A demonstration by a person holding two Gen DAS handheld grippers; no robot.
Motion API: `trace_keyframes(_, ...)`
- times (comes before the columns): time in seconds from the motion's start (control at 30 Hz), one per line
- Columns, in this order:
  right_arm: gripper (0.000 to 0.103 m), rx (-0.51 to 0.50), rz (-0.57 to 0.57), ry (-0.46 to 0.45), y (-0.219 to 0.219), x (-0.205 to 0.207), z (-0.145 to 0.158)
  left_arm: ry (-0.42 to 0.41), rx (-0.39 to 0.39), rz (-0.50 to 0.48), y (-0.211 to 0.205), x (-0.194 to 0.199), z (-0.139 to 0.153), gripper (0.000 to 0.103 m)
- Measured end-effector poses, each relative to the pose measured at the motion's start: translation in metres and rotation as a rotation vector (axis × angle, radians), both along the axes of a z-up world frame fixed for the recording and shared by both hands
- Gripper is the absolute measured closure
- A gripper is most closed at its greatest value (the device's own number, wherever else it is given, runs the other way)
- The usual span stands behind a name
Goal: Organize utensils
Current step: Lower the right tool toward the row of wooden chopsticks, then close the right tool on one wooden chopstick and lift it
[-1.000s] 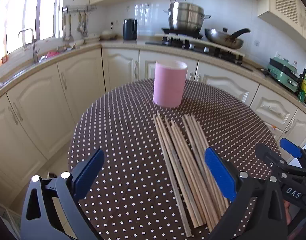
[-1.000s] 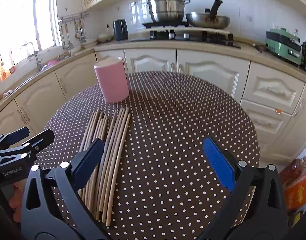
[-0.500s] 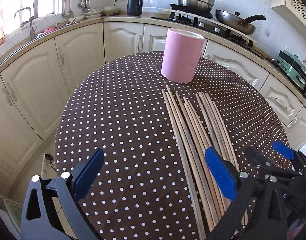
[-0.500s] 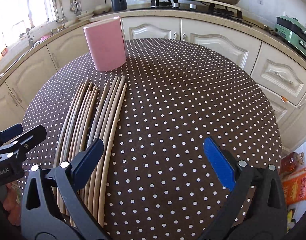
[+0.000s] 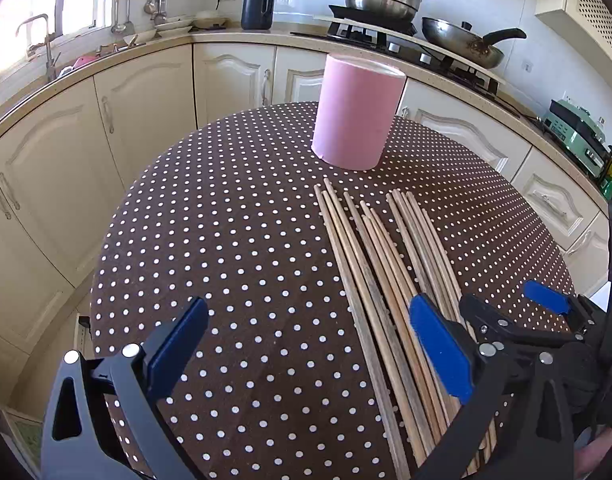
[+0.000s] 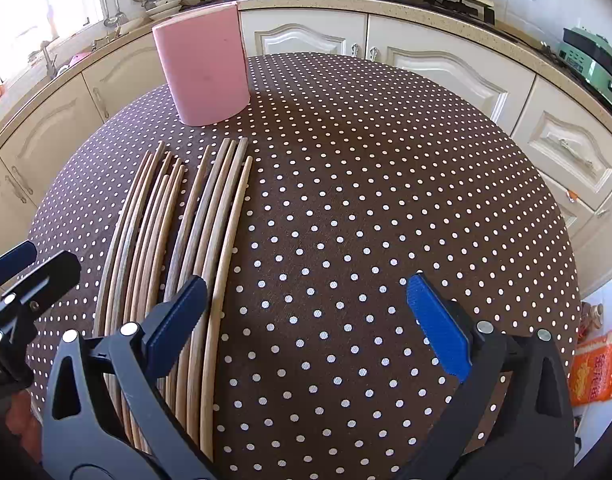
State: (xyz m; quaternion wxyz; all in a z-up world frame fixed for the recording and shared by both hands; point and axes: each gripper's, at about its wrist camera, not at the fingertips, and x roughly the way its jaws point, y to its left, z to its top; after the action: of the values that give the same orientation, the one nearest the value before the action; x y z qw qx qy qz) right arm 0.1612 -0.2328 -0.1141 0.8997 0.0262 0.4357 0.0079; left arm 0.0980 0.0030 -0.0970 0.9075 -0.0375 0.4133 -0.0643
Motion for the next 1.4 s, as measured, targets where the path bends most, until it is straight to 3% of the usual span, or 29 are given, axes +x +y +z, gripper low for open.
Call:
trace_keyframes(0.23, 0.005, 0.008, -0.026, 0.006, -0.004, 0.009, -0.001, 0.014, 0.009, 0.000, -0.006, 0.008, -0.002, 0.004)
trace_keyframes(0.5, 0.008, -0.021, -0.022, 0.015, 0.000, 0.017, -0.002, 0.071, 0.030, 0.071, 0.002, 0.018, -0.010, 0.004)
trace_keyframes(0.67, 0.027, -0.041, 0.019, -0.001, 0.013, 0.024, -0.001, 0.092, 0.045, 0.092, 0.002, 0.022, -0.017, 0.004)
trace_keyframes(0.73, 0.052, -0.038, 0.036, -0.015, 0.016, 0.025, 0.000, 0.095, 0.059, 0.102, 0.000, 0.024, -0.018, 0.004)
trace_keyframes(0.8, 0.070, -0.038, 0.037, -0.026, 0.017, 0.027, 0.001, 0.105, 0.087, 0.120, -0.003, 0.027, -0.019, 0.004)
trace_keyframes(0.93, 0.086, -0.012, 0.014, -0.030, 0.010, 0.027, 0.001, 0.123, 0.116, 0.155, -0.006, 0.034, -0.022, 0.004)
trace_keyframes(1.03, 0.093, 0.027, -0.005, -0.031, 0.002, 0.026, 0.003, 0.139, 0.157, 0.182, -0.010, 0.044, -0.024, 0.004)
trace_keyframes(1.4, 0.095, 0.135, 0.007, -0.034, -0.014, 0.025, 0.002, 0.155, 0.148, 0.201, -0.008, 0.072, -0.024, 0.004)
